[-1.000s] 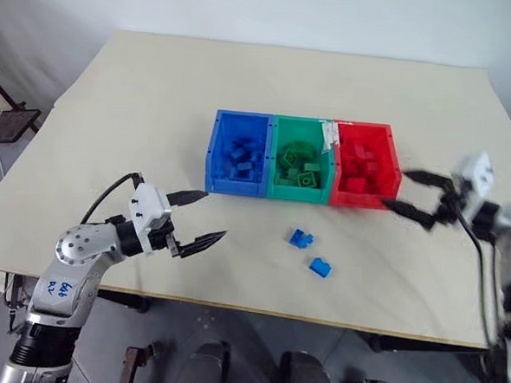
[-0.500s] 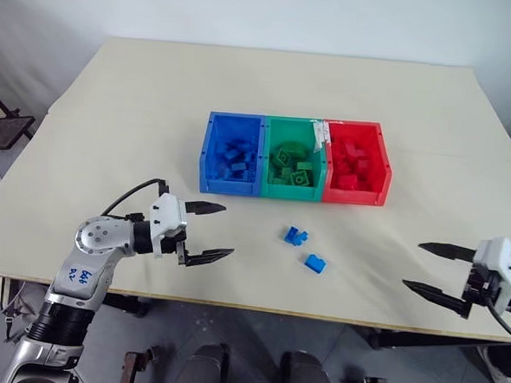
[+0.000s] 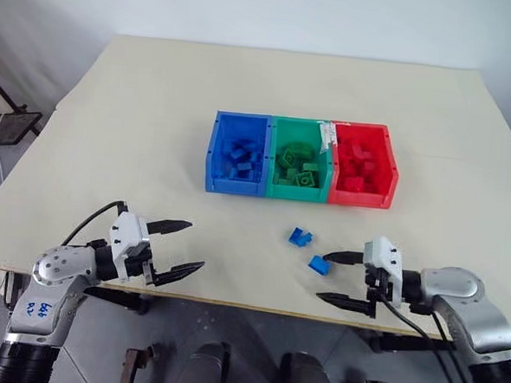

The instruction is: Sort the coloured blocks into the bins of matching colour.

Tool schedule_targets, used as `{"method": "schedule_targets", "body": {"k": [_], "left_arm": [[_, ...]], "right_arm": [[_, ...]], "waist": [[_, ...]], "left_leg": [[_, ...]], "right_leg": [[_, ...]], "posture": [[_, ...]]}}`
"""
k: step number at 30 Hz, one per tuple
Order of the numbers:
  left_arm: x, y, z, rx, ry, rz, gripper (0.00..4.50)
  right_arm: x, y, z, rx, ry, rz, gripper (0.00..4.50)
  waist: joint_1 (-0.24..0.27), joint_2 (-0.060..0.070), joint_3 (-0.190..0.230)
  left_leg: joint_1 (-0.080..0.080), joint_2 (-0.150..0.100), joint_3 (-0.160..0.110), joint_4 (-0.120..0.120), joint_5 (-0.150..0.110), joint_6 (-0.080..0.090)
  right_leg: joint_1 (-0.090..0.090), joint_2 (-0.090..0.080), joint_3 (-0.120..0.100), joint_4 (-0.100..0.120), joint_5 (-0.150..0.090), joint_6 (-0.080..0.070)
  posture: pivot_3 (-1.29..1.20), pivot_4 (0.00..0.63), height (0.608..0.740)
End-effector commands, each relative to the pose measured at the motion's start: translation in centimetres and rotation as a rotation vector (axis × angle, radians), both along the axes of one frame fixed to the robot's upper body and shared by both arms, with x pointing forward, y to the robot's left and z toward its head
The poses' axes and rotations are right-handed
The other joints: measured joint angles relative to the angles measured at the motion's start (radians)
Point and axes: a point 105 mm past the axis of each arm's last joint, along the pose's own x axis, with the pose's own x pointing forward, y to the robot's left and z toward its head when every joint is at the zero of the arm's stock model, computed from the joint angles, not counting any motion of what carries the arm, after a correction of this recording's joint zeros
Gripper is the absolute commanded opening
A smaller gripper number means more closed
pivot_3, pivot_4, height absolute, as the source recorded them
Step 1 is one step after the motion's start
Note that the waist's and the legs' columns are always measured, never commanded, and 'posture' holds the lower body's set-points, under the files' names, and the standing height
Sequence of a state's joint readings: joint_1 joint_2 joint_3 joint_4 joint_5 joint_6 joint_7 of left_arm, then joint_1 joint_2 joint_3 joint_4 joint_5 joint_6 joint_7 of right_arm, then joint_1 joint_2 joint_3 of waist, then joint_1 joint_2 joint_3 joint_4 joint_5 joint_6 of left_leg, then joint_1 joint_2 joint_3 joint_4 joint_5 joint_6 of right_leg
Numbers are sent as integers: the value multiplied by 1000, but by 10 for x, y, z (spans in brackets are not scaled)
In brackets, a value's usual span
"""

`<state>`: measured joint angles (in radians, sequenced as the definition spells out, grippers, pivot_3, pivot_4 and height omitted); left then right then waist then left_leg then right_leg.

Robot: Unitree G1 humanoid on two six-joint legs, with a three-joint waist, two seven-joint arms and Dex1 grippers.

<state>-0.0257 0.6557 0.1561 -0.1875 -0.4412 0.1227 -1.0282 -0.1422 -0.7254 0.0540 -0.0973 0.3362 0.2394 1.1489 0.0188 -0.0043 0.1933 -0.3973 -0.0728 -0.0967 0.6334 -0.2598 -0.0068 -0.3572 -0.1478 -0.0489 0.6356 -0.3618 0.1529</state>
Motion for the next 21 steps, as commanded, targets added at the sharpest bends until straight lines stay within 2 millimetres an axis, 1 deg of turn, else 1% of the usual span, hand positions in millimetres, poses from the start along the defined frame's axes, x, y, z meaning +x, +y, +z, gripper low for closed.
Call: {"method": "schedule_targets", "body": {"k": [1,2,3,7,8,10,11,13,16,17,18,20,21], "left_arm": [[-6,-4,13,-2,-44,-17,4500],[-6,-5,14,-4,-50,-17,4500],[-6,-7,16,-11,-56,-25,4500],[-7,-13,24,-32,-74,-43,4500],[-6,-14,25,-31,-78,-43,4500],[-5,-16,26,-30,-81,-43,4500],[-5,-17,26,-31,-84,-38,4500],[-3,-15,25,-27,-88,-13,4500],[1,-7,24,-43,-104,74,4500],[1,-1,22,-50,-107,125,4500],[0,5,21,-54,-109,169,4500],[-2,13,18,-63,-109,231,4500],[-3,15,18,-67,-108,249,4500]], "right_arm": [[6,2,-3,14,-8,-31,4109],[7,3,-3,20,-5,-32,3907],[6,3,-4,20,0,-31,3576],[-1,6,-7,20,15,-2,2157],[-1,5,-7,21,13,-5,1750],[0,5,-5,24,0,-8,1113],[1,7,-1,46,-25,7,933],[0,14,15,129,-29,40,936],[9,32,46,217,-76,76,936],[16,45,61,267,-91,86,936],[22,56,73,303,-99,94,936],[31,73,89,335,-112,100,936],[34,79,93,336,-117,99,936]], "waist": [[2,0,0],[2,0,0],[3,0,0],[3,0,0],[3,0,0],[4,0,0],[4,0,0],[3,0,0],[-7,0,0],[-10,0,0],[-24,0,0],[-26,0,0],[-24,0,0]], "left_leg": [[0,0,0,0,0,0],[0,0,0,0,0,0],[0,0,0,0,0,0],[0,0,0,-1,0,0],[0,0,0,-2,0,0],[1,0,0,-2,0,0],[0,0,0,-2,0,0],[0,0,0,-2,0,0],[0,1,0,-2,0,0],[1,1,0,-2,0,0],[1,1,0,-2,0,0],[1,2,1,-3,0,-1],[1,2,0,-3,0,-2]], "right_leg": [[0,0,0,0,0,0],[0,0,0,0,0,0],[0,0,0,0,0,0],[0,0,0,0,0,0],[0,0,0,0,0,0],[0,0,0,0,0,0],[0,0,0,0,0,0],[0,0,0,0,0,0],[-1,1,0,0,0,0],[-1,1,0,1,0,0],[-1,1,0,1,0,0],[-2,1,0,1,0,-1],[-2,2,0,2,0,-1]], "posture": [[0,150,740],[0,150,740],[0,150,740],[0,150,740],[0,150,740],[0,150,740],[0,150,740],[0,150,740],[0,150,740],[0,150,740],[0,150,740],[0,150,740],[0,150,740]]}}
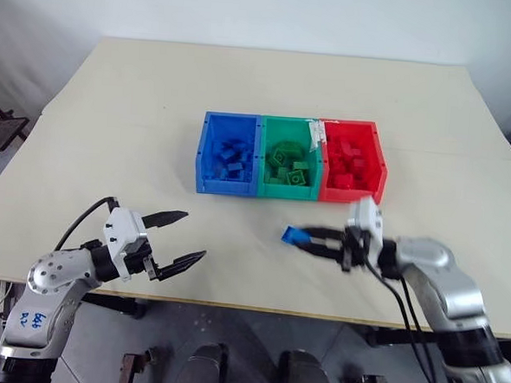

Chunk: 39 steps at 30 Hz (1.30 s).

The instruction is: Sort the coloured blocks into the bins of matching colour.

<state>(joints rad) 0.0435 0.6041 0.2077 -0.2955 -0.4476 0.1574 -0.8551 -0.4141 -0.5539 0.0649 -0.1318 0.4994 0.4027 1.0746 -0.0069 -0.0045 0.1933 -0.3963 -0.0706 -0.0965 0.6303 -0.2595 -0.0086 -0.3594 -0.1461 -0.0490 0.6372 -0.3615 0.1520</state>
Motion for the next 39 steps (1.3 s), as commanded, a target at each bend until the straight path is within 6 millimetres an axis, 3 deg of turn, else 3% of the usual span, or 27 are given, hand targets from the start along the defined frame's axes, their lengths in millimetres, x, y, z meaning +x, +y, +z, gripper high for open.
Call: {"method": "schedule_targets", "body": {"k": [1,6,10,13,14,19,22,23,28,32,36,39], "left_arm": [[-5,14,8,-4,-52,101,4500],[-17,30,1,-15,-50,232,4500],[-17,27,4,-28,-68,247,4500],[-17,24,5,-31,-72,246,4500],[-17,24,5,-31,-75,245,4500],[-14,22,10,-35,-89,233,4500],[-12,17,13,-57,-77,193,4500],[-11,14,14,-47,-77,173,4500],[-1,-1,16,2,-73,51,4500],[10,-9,17,31,-55,-22,4500],[18,-16,25,35,-66,-87,4500],[21,-21,22,52,-58,-125,4500]], "right_arm": [[8,25,25,50,-23,10,936],[61,91,60,27,-123,-199,936],[93,106,68,29,-156,-382,936],[101,110,70,40,-158,-418,936],[102,111,69,40,-151,-415,1682],[101,99,71,44,-165,-395,3422],[84,81,78,114,-171,-291,4413],[78,68,78,143,-160,-276,4467],[25,8,61,116,-221,-97,4467],[12,-55,20,-101,-234,-176,4467],[-6,-114,0,-144,-227,-265,4467],[-13,-141,-13,-160,-191,-324,4467]], "waist": [[4,0,0],[-8,0,0],[4,-2,-1],[4,-2,-1],[1,-2,-1],[-16,-2,-1],[-20,-2,-1],[-17,-2,-1],[-1,-2,-1],[6,-2,-1],[2,-2,-1],[0,-2,-1]], "left_leg": [[0,1,0,0,0,-1],[-2,-1,0,0,-1,-1],[-6,-1,-3,0,1,-3],[-8,-4,-3,0,1,-2],[-8,-4,-2,0,1,-2],[-9,-3,-2,-1,1,-2],[-9,-3,-2,-1,1,-2],[-8,-3,-2,-1,1,-2],[-9,-4,-2,-1,0,0],[-9,-3,1,0,0,0],[-8,-2,5,0,0,0],[-7,-1,8,0,0,0]], "right_leg": [[0,1,0,0,0,0],[-3,0,2,1,0,0],[-12,0,2,11,-1,-3],[-14,-2,3,12,-1,-3],[-14,-2,4,12,-1,-3],[-16,-1,4,17,-1,-3],[-16,-1,3,17,-1,-3],[-16,-1,3,16,-1,-3],[-14,-1,3,15,-1,-3],[-13,-1,3,8,-1,-3],[-12,0,3,8,-1,-3],[-12,0,3,8,-1,-3]], "posture": [[0,150,740],[0,150,740],[0,150,740],[0,150,740],[0,150,740],[0,150,740],[0,150,740],[0,150,740],[0,150,740],[0,150,740],[0,150,740],[0,150,740]]}}
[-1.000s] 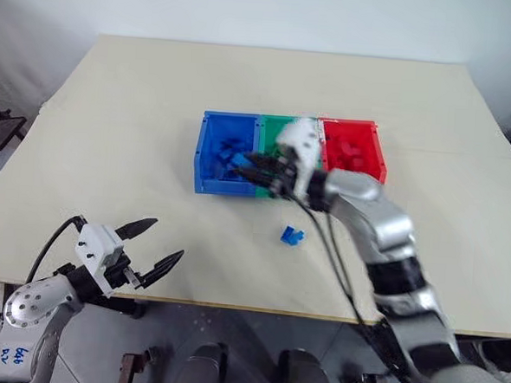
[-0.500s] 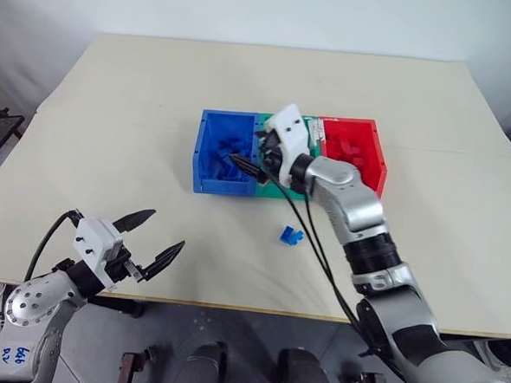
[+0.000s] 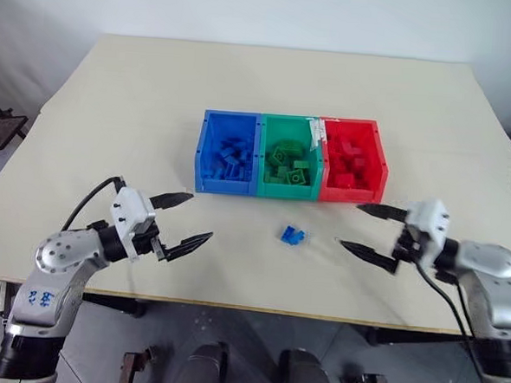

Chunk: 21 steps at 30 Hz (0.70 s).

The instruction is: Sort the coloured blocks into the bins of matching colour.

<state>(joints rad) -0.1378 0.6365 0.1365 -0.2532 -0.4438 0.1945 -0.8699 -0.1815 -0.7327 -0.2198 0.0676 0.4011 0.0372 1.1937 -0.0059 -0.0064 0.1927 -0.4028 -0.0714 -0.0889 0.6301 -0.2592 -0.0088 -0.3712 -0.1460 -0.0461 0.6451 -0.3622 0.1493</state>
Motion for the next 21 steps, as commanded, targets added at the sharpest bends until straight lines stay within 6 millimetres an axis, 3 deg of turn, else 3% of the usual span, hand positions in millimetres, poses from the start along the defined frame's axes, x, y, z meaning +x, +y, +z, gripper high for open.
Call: {"method": "schedule_targets", "body": {"k": [1,3,5,8,14,21], "left_arm": [[0,-4,-3,33,2,-49,4500],[1,-5,-5,46,-2,-62,4500],[4,-5,-3,41,-11,-60,4500],[6,-4,-2,25,-14,-54,4500],[0,9,-4,14,-4,2,4500],[-17,22,-1,5,-26,92,4500]], "right_arm": [[-6,-29,4,14,-35,-60,4467],[-10,-39,-7,-17,-19,-75,4467],[-10,-36,-9,-26,-16,-62,4467],[-6,-18,-6,-2,-6,-7,4467],[9,39,-4,29,89,102,4467],[19,76,-28,-31,191,172,4467]], "waist": [[0,0,0],[2,0,0],[3,0,0],[2,0,0],[-1,0,0],[15,0,0]], "left_leg": [[0,1,0,0,0,0],[1,2,2,1,0,0],[1,2,3,2,0,0],[1,2,1,3,0,0],[2,3,0,3,0,0],[0,1,-5,3,0,0]], "right_leg": [[0,0,0,0,0,0],[2,0,0,0,0,0],[2,0,0,0,0,0],[3,0,0,0,0,0],[3,0,0,0,0,0],[3,-1,-1,-1,0,0]], "posture": [[0,150,740],[0,150,740],[0,150,740],[0,150,740],[0,150,740],[0,150,740]]}}
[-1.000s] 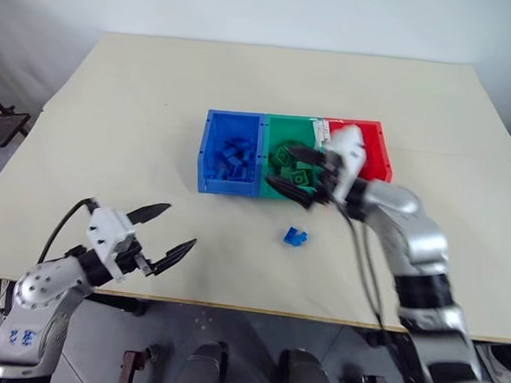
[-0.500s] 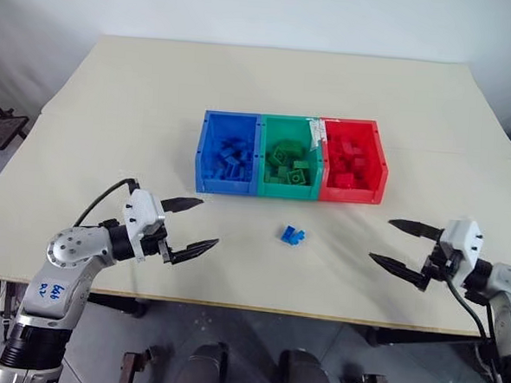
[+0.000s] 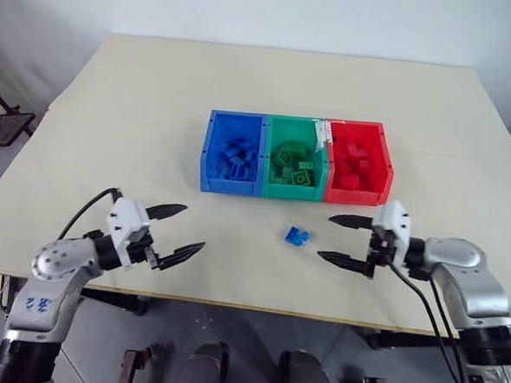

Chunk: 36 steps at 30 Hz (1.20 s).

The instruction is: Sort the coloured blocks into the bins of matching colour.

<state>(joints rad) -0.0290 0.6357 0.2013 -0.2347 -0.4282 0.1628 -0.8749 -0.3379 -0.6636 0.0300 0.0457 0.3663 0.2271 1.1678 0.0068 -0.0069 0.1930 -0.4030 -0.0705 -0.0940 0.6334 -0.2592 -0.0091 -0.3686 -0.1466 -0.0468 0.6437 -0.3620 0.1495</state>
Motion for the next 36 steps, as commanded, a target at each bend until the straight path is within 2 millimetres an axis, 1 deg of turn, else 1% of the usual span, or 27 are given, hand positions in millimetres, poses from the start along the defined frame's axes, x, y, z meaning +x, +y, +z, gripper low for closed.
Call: {"method": "schedule_targets", "body": {"k": [1,4,8,11,12,15,18,19,22,24,26,29,32,34,36], "left_arm": [[-10,-1,17,1,-75,12,4500],[-14,0,17,0,-71,27,4500],[-16,0,15,-4,-67,42,4500],[-16,0,15,-7,-66,46,4500],[-16,0,14,-7,-67,47,4500],[-15,0,14,-9,-67,49,4500],[-14,-1,14,-11,-66,49,4500],[-14,-1,14,-11,-66,49,4500],[-13,0,13,-14,-66,54,4500],[-12,1,13,-22,-66,62,4500],[-12,1,13,-30,-68,73,4500],[-10,5,16,-71,-77,115,4500],[-10,9,17,-93,-83,153,4500],[-10,15,18,-127,-84,204,4500],[-11,21,19,-146,-87,242,4500]], "right_arm": [[7,11,-15,-38,30,-2,4467],[11,16,-20,-43,43,0,4467],[11,24,-22,-36,41,42,4467],[13,30,-23,-35,37,45,3856],[12,32,-23,-31,39,46,3574],[11,36,-24,-31,41,56,2543],[10,35,-24,-32,39,47,1502],[9,33,-24,-33,43,39,1355],[12,25,-18,-35,45,11,1356],[13,19,-10,-27,34,8,1356],[9,19,3,8,19,42,1356],[5,26,31,94,4,89,1356],[13,39,58,150,-17,87,1356],[25,56,79,193,-38,75,1356],[37,77,96,219,-65,74,1356]], "waist": [[2,0,0],[3,0,0],[-1,0,0],[-6,0,0],[-7,0,0],[-8,0,0],[-8,0,0],[-8,0,0],[-8,0,0],[-7,0,0],[-5,0,0],[-5,0,0],[-14,0,0],[-20,0,0],[-25,0,0]], "left_leg": [[0,-1,0,0,0,0],[0,-1,0,0,0,0],[0,-1,0,0,0,0],[0,-1,0,0,0,0],[0,-1,0,0,0,0],[0,-1,-1,-1,0,0],[0,0,-1,-1,0,0],[0,0,-1,-1,0,0],[0,-1,-1,-1,0,0],[0,-1,-1,-1,0,0],[0,-1,-1,-1,0,0],[0,-1,-1,0,0,0],[0,0,1,-1,0,0],[1,2,1,-1,0,-1],[0,2,1,-2,1,-1]], "right_leg": [[0,0,0,0,0,0],[0,-1,0,0,0,0],[1,0,-1,0,0,0],[1,0,-1,1,0,0],[1,0,-1,1,0,0],[0,0,-1,1,0,0],[0,0,-1,1,0,0],[0,0,-1,1,0,0],[0,0,-1,1,0,0],[0,0,-1,1,0,0],[0,0,-1,1,0,0],[1,0,-1,0,0,0],[-1,0,0,1,0,0],[-1,1,0,1,0,0],[-2,1,0,2,0,0]], "posture": [[0,150,740],[0,150,740],[0,150,740],[0,150,740],[0,150,740],[0,150,740],[0,150,740],[0,150,740],[0,150,740],[0,150,740],[0,150,740],[0,150,740],[0,150,740],[0,150,740],[0,150,740]]}}
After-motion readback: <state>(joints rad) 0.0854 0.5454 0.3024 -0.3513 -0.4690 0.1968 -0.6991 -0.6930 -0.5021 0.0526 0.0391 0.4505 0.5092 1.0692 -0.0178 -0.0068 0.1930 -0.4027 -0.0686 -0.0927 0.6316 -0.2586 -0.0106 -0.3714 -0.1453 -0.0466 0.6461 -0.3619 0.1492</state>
